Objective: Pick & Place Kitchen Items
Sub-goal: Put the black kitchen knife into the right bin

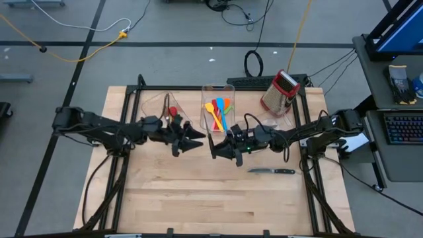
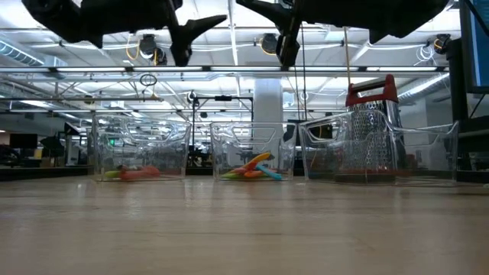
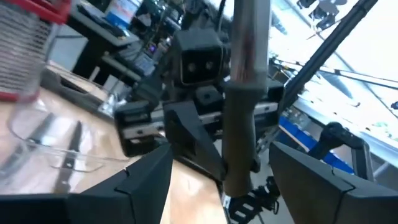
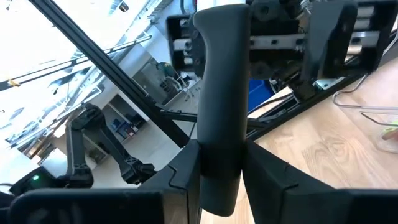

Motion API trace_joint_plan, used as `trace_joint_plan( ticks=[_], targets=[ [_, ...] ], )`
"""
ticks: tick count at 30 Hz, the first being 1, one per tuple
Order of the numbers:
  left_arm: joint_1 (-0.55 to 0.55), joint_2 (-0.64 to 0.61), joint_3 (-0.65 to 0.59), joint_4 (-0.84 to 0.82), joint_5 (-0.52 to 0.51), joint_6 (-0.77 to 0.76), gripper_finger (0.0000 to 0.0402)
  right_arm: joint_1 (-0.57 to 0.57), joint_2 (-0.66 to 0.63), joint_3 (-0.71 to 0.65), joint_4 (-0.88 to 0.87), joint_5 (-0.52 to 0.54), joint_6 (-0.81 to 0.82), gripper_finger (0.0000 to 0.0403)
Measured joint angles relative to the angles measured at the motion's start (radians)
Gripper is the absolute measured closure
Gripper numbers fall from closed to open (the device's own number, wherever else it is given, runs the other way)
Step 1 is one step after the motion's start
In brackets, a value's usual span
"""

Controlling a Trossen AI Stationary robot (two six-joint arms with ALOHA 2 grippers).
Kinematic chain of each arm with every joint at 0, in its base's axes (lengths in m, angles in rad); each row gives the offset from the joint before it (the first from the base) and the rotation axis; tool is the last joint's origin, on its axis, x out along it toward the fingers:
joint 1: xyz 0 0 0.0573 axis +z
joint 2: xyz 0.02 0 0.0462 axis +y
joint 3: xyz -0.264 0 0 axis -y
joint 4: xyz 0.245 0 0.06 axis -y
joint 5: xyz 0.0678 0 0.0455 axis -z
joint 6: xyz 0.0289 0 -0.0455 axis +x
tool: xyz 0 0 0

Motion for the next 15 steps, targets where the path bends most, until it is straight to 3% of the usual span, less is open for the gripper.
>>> trace_joint_plan(
  ticks=[15],
  targets=[
    [-0.050, 0.195, 0.246, -0.045, -0.004, 0.045, 0.0128, -0.052, 0.000, 0.000, 0.039, -0.064, 0.020, 0.0319]
  ],
)
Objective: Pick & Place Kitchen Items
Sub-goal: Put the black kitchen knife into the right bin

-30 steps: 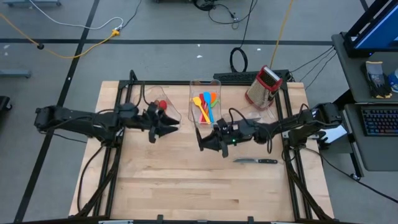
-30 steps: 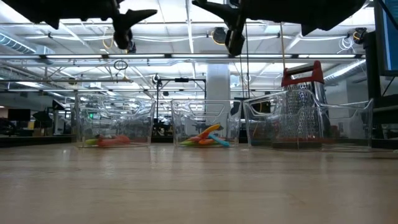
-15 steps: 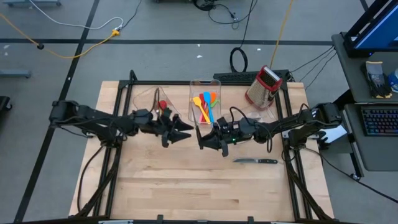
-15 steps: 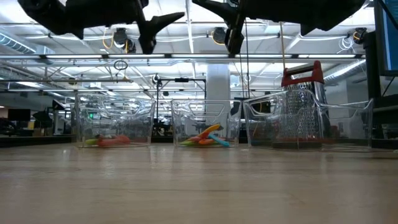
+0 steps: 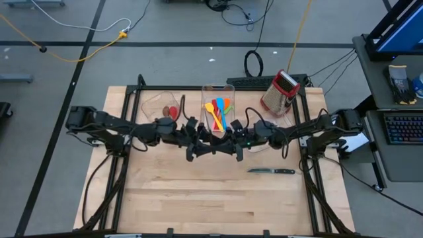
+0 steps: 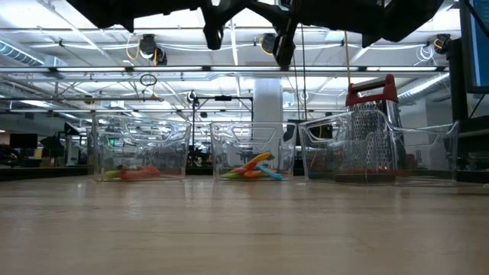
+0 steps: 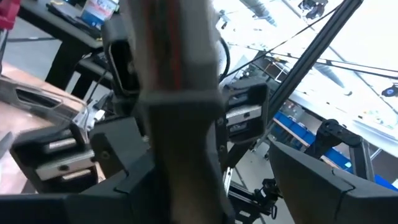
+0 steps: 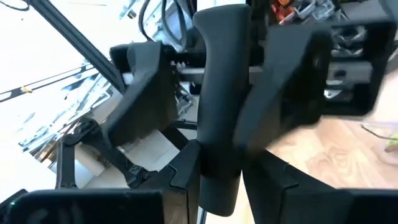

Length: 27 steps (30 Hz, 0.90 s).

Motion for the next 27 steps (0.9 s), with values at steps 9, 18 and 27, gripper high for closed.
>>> trace_joint_plan(
  ticks=[9, 18, 27],
  targets=[
    [0.000, 0.034, 0.047, -0.019, -0.006, -0.002, 0.0140, -0.012, 0.000, 0.000, 0.022, -0.047, -0.004, 0.0319],
    [0.004, 0.035, 0.058, -0.035, -0.008, 0.015, 0.0295, -0.012, 0.000, 0.000, 0.031, -0.050, -0.019, 0.0319],
    [0.010, 0.035, 0.058, -0.036, 0.000, 0.009, 0.0318, -0.012, -0.001, 0.000, 0.029, -0.050, -0.030, 0.0319]
  ],
)
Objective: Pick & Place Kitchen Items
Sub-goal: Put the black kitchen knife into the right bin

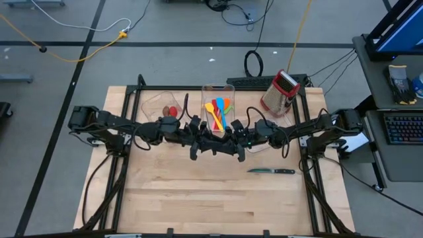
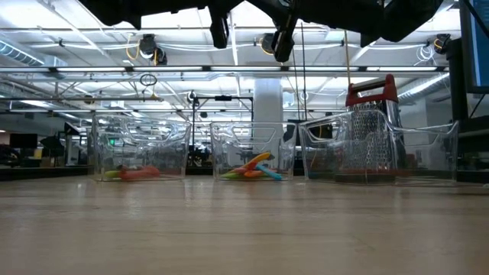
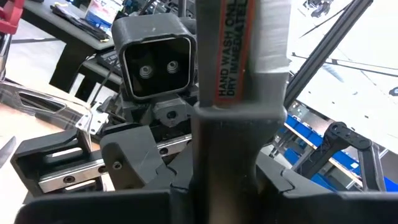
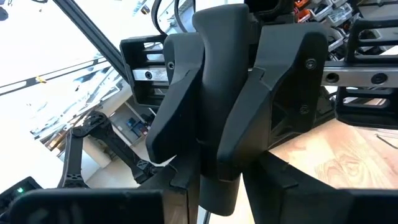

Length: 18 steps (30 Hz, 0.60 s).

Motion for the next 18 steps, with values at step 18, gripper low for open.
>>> trace_joint_plan(
  ticks=[18],
  targets=[
    [0.125, -0.001, 0.000, -0.075, 0.061, -0.044, 0.0318, 0.001, 0.000, 0.000, -0.106, -0.178, 0.108, 0.0212]
  ],
)
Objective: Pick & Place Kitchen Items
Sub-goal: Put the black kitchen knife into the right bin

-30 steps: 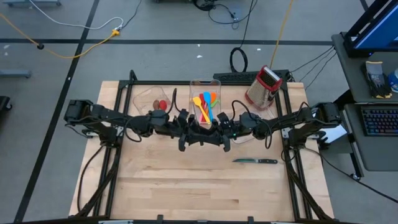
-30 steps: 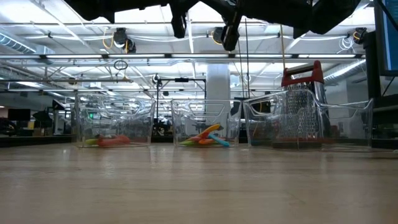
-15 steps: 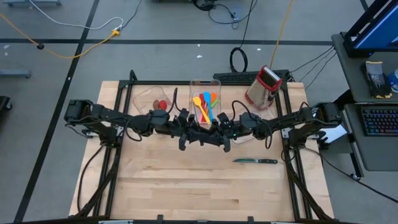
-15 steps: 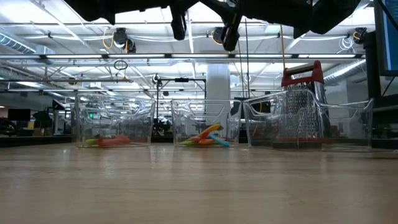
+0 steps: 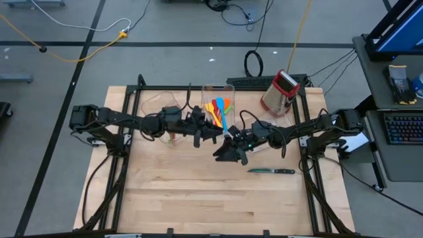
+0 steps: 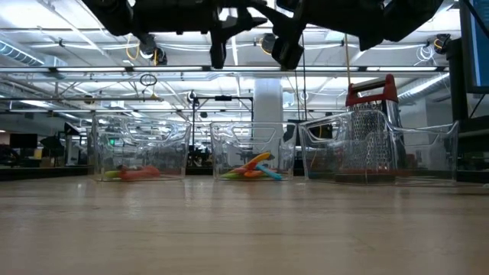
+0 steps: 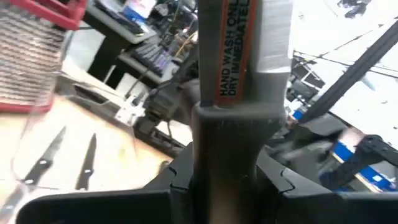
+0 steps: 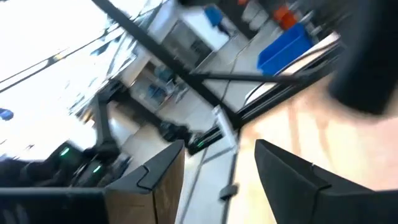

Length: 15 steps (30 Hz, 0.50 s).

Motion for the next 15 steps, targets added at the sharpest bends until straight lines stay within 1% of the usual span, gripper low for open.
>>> trace_joint_plan(
  ticks=[4, 9, 12, 15],
  targets=[
    [0.037, 0.000, 0.000, -0.043, 0.030, -0.004, 0.0318, 0.000, 0.000, 0.000, -0.001, -0.053, 0.004, 0.0221],
    [0.066, 0.000, 0.004, -0.118, 0.075, -0.004, 0.0318, -0.001, 0.000, 0.000, -0.001, -0.055, -0.009, 0.0235],
    [0.074, 0.000, 0.036, -0.224, 0.104, 0.022, 0.0318, -0.006, 0.000, 0.000, -0.001, -0.027, -0.041, 0.0243],
    [0.080, 0.000, 0.095, -0.380, 0.122, 0.092, 0.0318, -0.022, -0.005, 0.000, 0.000, 0.004, -0.065, 0.0251]
  ],
)
